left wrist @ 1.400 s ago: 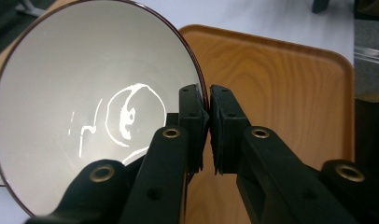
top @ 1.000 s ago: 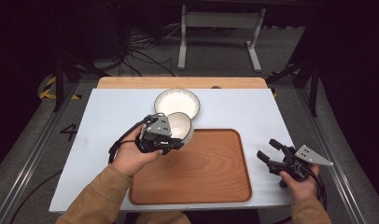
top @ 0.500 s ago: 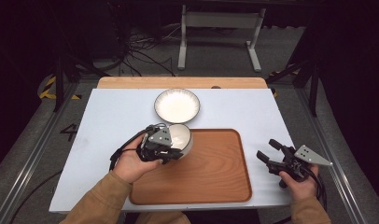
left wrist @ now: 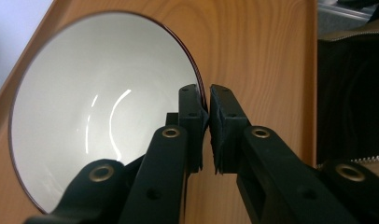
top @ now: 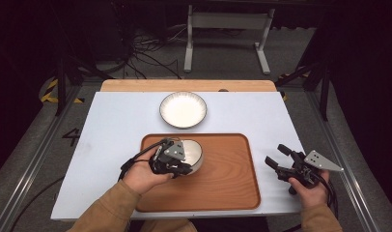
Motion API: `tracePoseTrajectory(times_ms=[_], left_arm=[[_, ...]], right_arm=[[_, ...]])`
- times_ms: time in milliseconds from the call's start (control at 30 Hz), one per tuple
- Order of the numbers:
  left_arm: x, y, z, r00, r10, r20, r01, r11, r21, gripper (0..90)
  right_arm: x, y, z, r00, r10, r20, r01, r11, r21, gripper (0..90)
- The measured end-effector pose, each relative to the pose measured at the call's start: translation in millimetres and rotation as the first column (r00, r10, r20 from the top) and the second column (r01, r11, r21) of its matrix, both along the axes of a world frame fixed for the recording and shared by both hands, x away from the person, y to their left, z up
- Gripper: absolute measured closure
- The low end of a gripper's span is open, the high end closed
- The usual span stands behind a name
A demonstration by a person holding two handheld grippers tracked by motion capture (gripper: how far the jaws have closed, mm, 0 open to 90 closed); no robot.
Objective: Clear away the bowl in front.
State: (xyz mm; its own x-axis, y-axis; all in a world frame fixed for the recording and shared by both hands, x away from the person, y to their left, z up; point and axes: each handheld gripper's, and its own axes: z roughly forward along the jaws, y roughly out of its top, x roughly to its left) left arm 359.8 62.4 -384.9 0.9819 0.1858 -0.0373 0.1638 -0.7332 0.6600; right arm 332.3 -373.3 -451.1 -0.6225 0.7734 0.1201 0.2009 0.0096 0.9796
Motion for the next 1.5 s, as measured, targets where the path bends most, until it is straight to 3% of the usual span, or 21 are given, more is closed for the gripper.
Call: tracePoseTrajectory(times_ms=[33, 100, 300, 867, 967, 1067, 1367, 1500], left_arm=[[0.0, 0.0, 0.0, 1.0000, 0.000, 0.000, 0.000, 1.0000, 0.000, 86.7], [-3.0, -3.7, 2.7, 0.9992, -0.013, 0.038, 0.013, 0.9999, 0.002, 87.0], [-5.7, -11.0, 0.1, 0.9987, -0.035, 0.038, 0.034, 0.9990, 0.029, 87.4], [-7.5, -14.4, -5.5, 0.9984, -0.056, 0.005, 0.055, 0.9975, 0.043, 87.2], [-7.0, -13.0, -3.9, 0.9986, -0.054, -0.004, 0.054, 0.9985, 0.011, 87.2], [-7.1, -10.4, -0.2, 0.9974, -0.057, -0.044, 0.054, 0.9973, -0.050, 85.6], [-10.9, -5.2, 8.7, 0.9989, -0.025, -0.038, 0.020, 0.9909, -0.133, 75.2], [-11.7, 1.7, 13.4, 0.9999, 0.011, -0.008, -0.013, 0.9831, -0.183, 66.5]], right_arm=[[0.0, 0.0, 0.0, 1.0000, 0.000, 0.000, 0.000, 1.000, 0.000, 20.9], [0.3, -0.1, -0.4, 1.0000, 0.001, -0.002, -0.001, 1.000, -0.002, 20.9], [0.1, 0.4, -0.3, 1.0000, 0.004, -0.002, -0.004, 1.000, -0.001, 20.9], [0.0, 0.3, -0.1, 1.0000, 0.004, -0.001, -0.004, 1.000, -0.002, 20.9], [0.3, 0.2, -0.2, 1.0000, 0.001, -0.001, -0.001, 1.000, -0.003, 20.9], [0.6, 0.4, 0.0, 1.0000, 0.001, 0.000, -0.001, 1.000, -0.003, 20.9], [2.6, 1.5, 0.4, 1.0000, 0.003, 0.002, -0.003, 1.000, -0.012, 20.9], [4.2, 3.5, 0.9, 1.0000, 0.009, 0.001, -0.009, 1.000, -0.011, 21.0]])
